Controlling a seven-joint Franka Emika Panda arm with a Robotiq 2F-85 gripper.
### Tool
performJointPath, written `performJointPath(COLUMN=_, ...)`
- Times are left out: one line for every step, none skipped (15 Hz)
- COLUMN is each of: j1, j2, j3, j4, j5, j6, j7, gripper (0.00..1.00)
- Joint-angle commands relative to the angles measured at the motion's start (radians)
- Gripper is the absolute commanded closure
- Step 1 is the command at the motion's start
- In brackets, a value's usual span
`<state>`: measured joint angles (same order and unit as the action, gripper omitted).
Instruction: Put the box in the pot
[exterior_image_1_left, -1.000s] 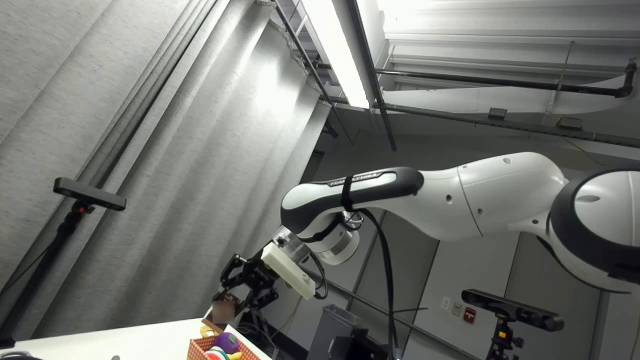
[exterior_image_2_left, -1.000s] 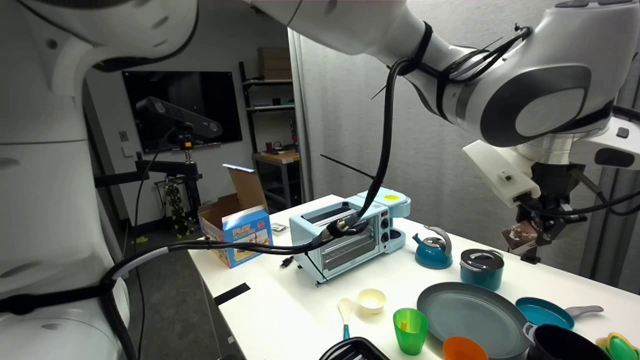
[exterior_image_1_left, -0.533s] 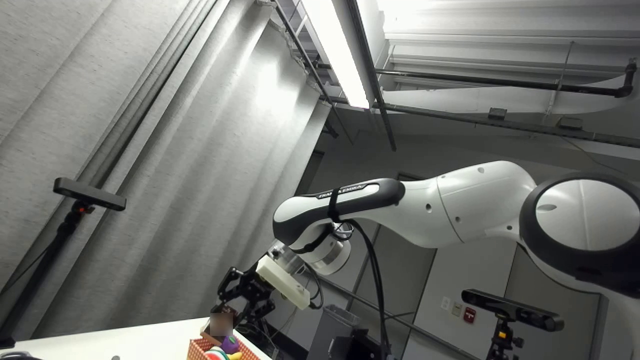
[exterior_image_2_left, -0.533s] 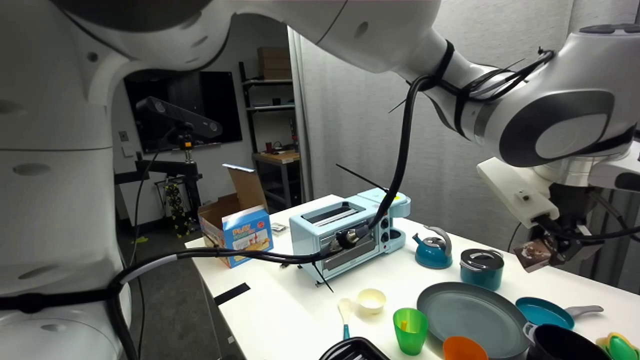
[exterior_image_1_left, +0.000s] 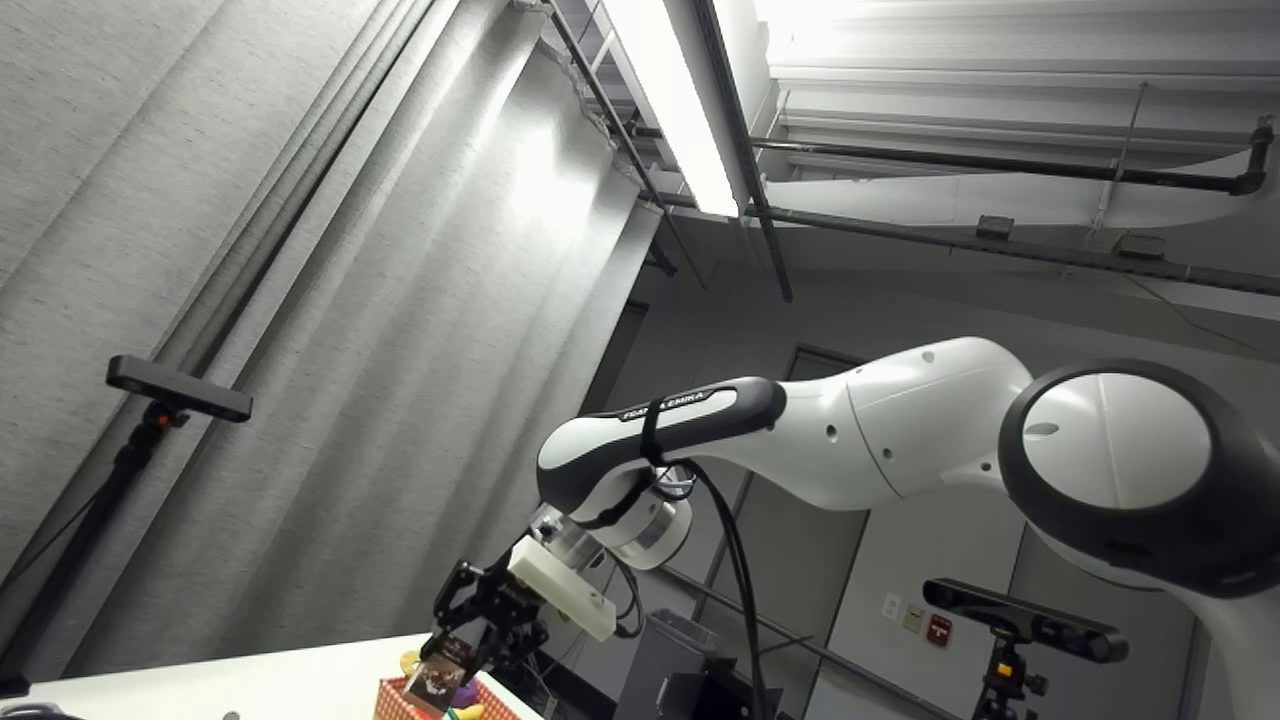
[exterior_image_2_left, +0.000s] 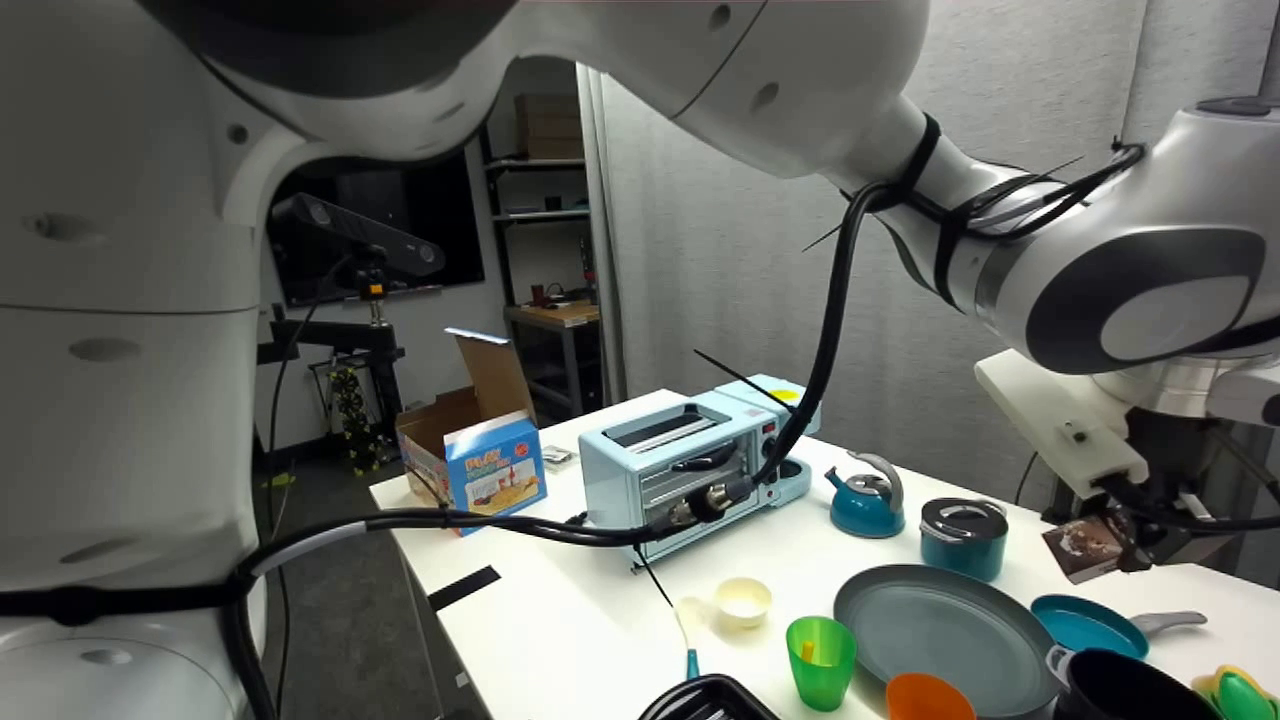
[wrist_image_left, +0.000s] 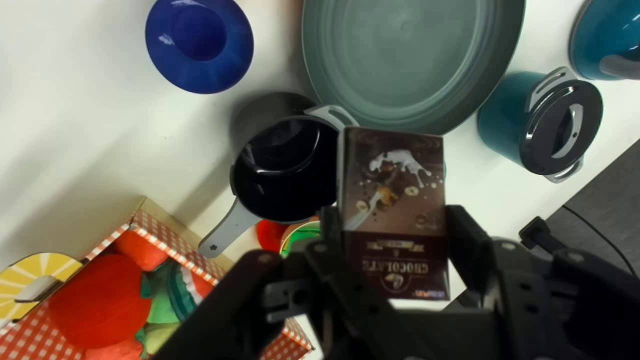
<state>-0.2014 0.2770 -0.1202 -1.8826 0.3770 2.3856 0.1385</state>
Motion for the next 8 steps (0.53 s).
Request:
performJointPath(j1=-0.024, j2=0.044, j3=0.009, j4=0.043, j5=0.04, j6=-0.016, j7=-0.05, gripper=0.7)
performJointPath(j1=-0.026, j2=0.054, j3=0.009, j4=0.047, j5=0.038, j6=-0.016, j7=-0.053, gripper=0.7)
performJointPath(j1=-0.027, j2=0.065, j3=0.01, j4=0.052, j5=0.035, j6=-0.015, j7=-0.055, gripper=0.7)
performJointPath(j1=-0.027, j2=0.078, j3=0.01, j4=0.059, j5=0.031, j6=-0.015, j7=-0.054, gripper=0.7)
performJointPath(j1=-0.028, j2=0.088, j3=0.011, j4=0.065, j5=0.028, j6=-0.016, j7=-0.053, gripper=0.7)
performJointPath(j1=-0.027, j2=0.1, j3=0.011, j4=0.074, j5=0.022, j6=-0.019, j7=-0.048, gripper=0.7)
performJointPath(j1=-0.026, j2=0.11, j3=0.011, j4=0.082, j5=0.018, j6=-0.02, j7=-0.046, gripper=0.7)
performJointPath(j1=-0.025, j2=0.121, j3=0.011, j4=0.092, j5=0.012, j6=-0.022, j7=-0.043, gripper=0.7)
